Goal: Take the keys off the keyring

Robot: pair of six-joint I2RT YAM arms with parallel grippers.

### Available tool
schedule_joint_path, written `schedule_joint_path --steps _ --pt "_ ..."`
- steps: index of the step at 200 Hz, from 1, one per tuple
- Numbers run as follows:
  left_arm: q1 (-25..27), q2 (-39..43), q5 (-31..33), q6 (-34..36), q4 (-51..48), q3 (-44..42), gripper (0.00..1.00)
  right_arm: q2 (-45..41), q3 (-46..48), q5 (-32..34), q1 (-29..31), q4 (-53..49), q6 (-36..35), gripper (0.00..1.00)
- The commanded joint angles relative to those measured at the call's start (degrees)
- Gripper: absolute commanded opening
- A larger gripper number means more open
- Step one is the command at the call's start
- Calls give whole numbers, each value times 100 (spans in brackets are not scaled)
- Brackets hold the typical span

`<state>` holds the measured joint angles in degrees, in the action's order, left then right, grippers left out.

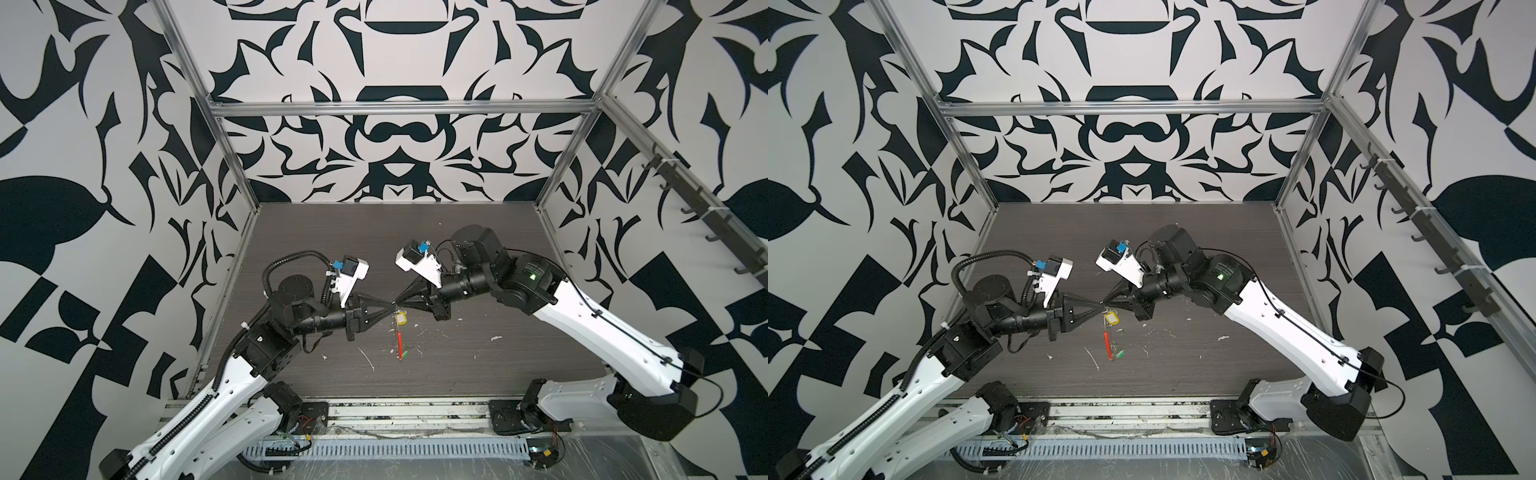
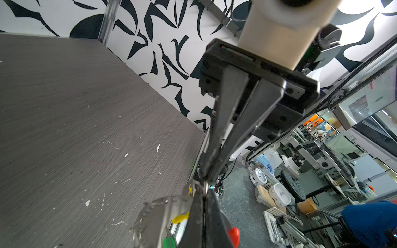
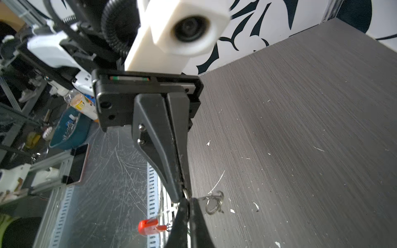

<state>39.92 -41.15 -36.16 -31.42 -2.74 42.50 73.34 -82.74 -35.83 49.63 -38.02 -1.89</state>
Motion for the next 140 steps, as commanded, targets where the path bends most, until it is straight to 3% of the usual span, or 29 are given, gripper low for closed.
schedule_joint_path --steps 1,24,49,140 --pt "7 247 370 47 331 -121 0 -452 303 149 38 890 346 25" --pt "9 381 529 -18 651 -268 0 -943 930 544 38 1714 646 37" --pt "8 456 549 -88 968 -381 0 -1363 1615 727 31 2472 886 42" --pt "16 526 399 -268 1644 -552 0 -1255 2308 816 302 3103 915 48"
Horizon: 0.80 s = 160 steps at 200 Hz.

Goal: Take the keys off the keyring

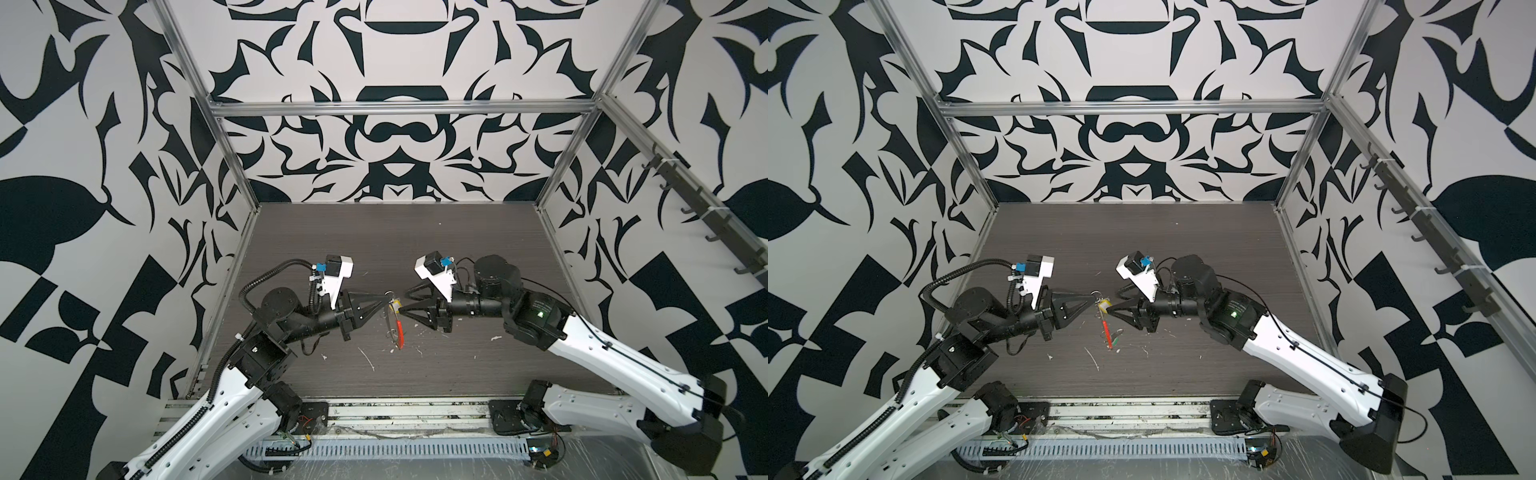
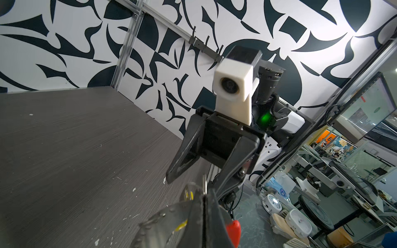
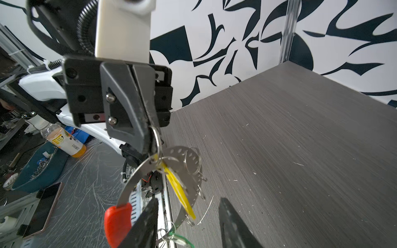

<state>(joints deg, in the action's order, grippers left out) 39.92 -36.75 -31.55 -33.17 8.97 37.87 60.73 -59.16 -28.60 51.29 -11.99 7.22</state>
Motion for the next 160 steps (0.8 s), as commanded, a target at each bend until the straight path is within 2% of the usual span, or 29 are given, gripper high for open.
schedule_joint_path --steps 1,36,76,133,160 --pt "16 84 -62 -93 477 -96 0 12 -51 97 140 502 1 48" --pt "12 63 -119 -154 613 -115 0 110 -131 171 215 525 -34 48" --pt "15 61 -127 -180 667 -133 0 129 -175 221 219 584 -44 39" --pt "13 52 -160 -216 778 -167 0 176 -271 149 224 687 -46 40" --pt "12 63 -106 -249 821 -208 0 241 -332 63 240 729 -30 30"
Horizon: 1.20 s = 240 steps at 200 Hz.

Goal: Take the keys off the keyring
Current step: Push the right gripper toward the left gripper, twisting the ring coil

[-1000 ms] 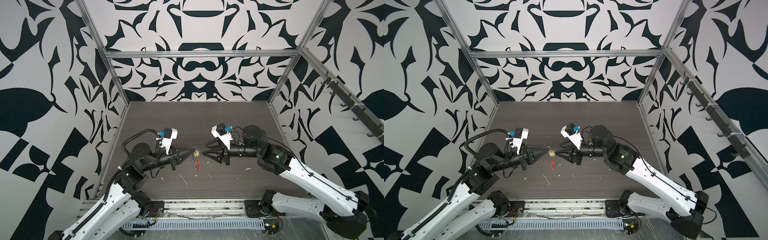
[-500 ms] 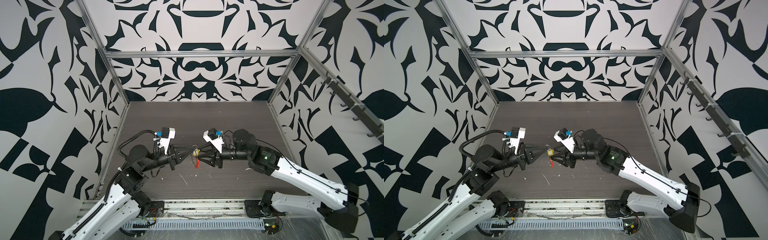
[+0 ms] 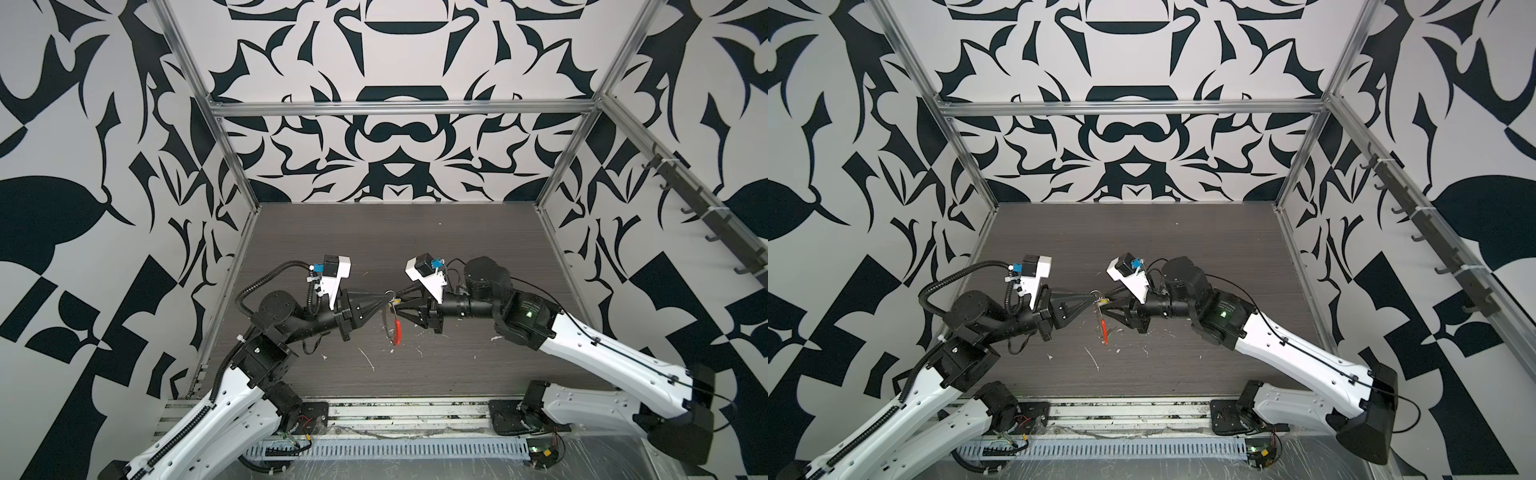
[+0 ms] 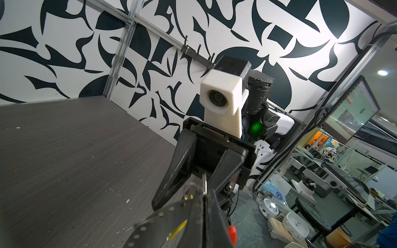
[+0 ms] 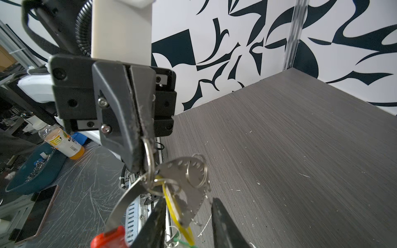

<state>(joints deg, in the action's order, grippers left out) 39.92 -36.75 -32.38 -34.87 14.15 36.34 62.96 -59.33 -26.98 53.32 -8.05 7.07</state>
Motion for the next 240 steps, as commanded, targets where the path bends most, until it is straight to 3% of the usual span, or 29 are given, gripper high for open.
schedule_joint_path --steps 1,54,130,172,240 --pt "14 63 -23 -80 305 -56 0 21 -320 -98 38 338 -14 30" --pt "15 173 201 -106 365 -143 0 109 -369 -35 134 365 2 0" --pt "16 173 477 -342 1376 -571 0 683 -532 -458 475 727 40 0" --pt "16 233 593 -297 1384 -689 0 797 -532 -502 574 935 71 0" --pt "16 833 1053 159 280 -549 0 -234 603 683 534 761 226 0"
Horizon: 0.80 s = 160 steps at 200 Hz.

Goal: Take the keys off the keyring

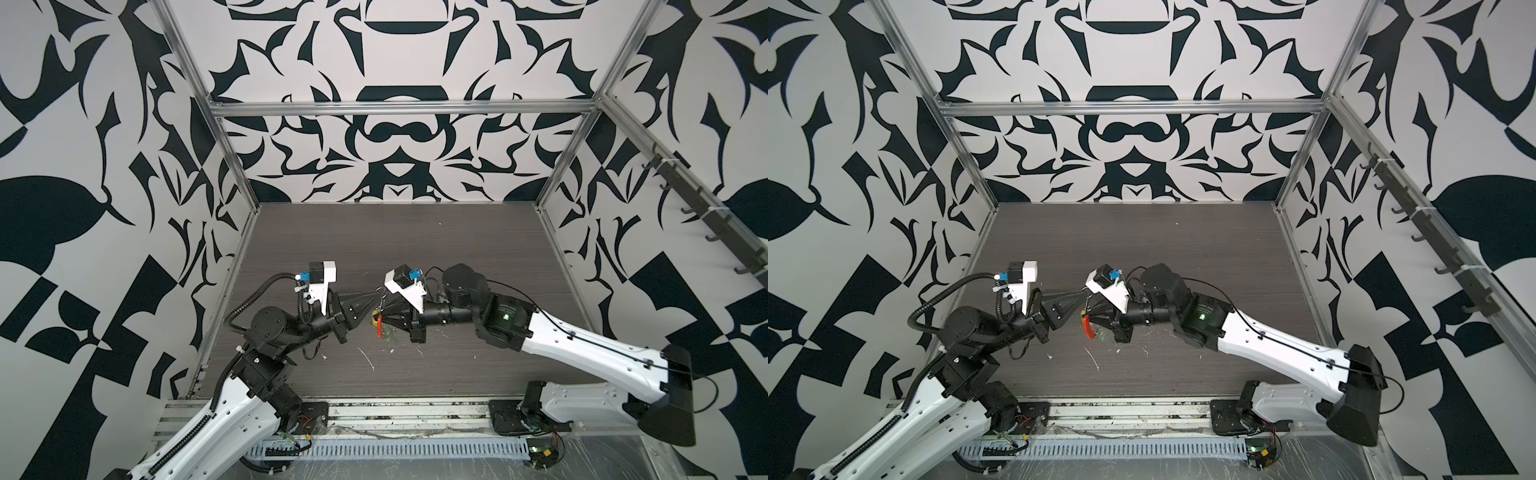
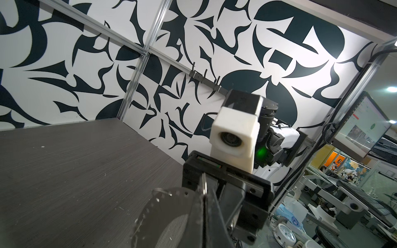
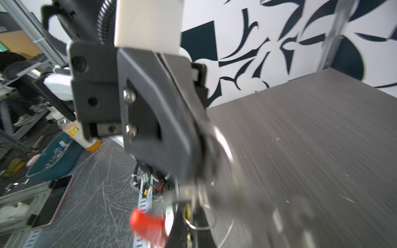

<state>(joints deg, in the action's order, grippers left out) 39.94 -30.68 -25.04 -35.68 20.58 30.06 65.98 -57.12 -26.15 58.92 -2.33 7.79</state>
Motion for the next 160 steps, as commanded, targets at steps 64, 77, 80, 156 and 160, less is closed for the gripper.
schedule_joint_path --steps 64,77,80,156,160 --pt "13 398 1071 211 -754 -67 0 -1348 1590 1663 -857 -72 986 0" --pt "13 396 1071 181 -740 -80 0 -1132 1838 1517 -1373 -50 1320 0" --pt "13 396 1071 184 -733 -87 0 -1078 1908 1517 -1483 -32 1373 0" --pt "13 335 1044 36 -509 -178 0 639 2581 1568 -2555 294 1917 0" --pt "13 336 1052 23 -490 -197 0 718 2555 1610 -2554 245 1927 0"
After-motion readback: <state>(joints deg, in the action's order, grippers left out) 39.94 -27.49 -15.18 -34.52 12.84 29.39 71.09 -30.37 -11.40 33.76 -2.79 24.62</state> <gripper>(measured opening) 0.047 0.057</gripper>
